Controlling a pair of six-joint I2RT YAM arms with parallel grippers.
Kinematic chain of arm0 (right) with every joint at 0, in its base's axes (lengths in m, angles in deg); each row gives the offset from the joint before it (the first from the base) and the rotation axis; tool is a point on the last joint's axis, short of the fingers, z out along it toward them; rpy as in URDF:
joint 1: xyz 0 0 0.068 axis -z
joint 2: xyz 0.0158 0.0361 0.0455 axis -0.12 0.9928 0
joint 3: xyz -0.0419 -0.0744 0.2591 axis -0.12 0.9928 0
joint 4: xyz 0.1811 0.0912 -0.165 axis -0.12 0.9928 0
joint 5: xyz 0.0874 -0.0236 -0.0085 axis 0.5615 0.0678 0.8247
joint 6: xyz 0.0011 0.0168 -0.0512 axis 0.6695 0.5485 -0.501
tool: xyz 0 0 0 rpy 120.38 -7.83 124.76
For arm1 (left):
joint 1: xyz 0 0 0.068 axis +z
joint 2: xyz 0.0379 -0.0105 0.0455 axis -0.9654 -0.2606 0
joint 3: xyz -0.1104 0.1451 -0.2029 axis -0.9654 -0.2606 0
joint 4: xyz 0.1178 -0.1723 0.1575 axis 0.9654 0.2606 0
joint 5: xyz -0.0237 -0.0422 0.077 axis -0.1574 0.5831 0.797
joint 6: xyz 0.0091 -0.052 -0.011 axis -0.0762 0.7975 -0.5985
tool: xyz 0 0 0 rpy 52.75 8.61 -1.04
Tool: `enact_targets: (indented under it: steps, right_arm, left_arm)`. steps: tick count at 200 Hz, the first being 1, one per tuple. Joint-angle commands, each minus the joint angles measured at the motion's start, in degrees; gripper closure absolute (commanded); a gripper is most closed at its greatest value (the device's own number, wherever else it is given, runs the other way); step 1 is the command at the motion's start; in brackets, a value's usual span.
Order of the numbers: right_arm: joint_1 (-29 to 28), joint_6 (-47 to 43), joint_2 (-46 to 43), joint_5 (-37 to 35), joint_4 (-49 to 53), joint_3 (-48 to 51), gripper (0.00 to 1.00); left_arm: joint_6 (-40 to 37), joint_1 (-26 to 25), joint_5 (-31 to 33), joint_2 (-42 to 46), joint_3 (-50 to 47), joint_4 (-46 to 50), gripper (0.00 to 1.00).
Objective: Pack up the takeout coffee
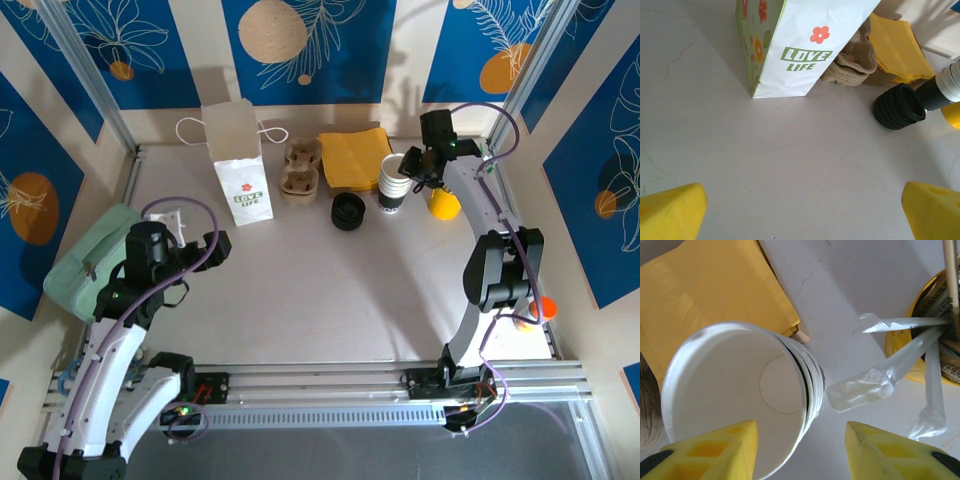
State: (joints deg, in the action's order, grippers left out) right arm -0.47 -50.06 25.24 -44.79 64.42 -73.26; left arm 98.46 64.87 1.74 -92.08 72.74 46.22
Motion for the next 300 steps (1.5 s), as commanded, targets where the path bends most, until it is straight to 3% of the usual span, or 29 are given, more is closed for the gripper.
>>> enact_targets:
  steps: [1, 174, 300]
  right_arm:
    - [0.15, -0.79, 1.9, 1.61, 1.6, -3.23, 0.53]
    - [0.23, -1.78, 4.6, 2.32, 2.16, -6.36, 0.88]
    - [1.78, -2.68, -1.49, 8.18, 4.51, -10.6, 0.92]
  left_arm:
    - [-0.89, -0.05, -1.22, -0.01, 1.39, 0.42, 0.0]
    - [-0.44, -0.05, -0.61, -0.04, 1.8, 1.27, 0.01]
    - [-0.36, -0.04, 0.13, 0.53, 3.26, 3.0, 0.0]
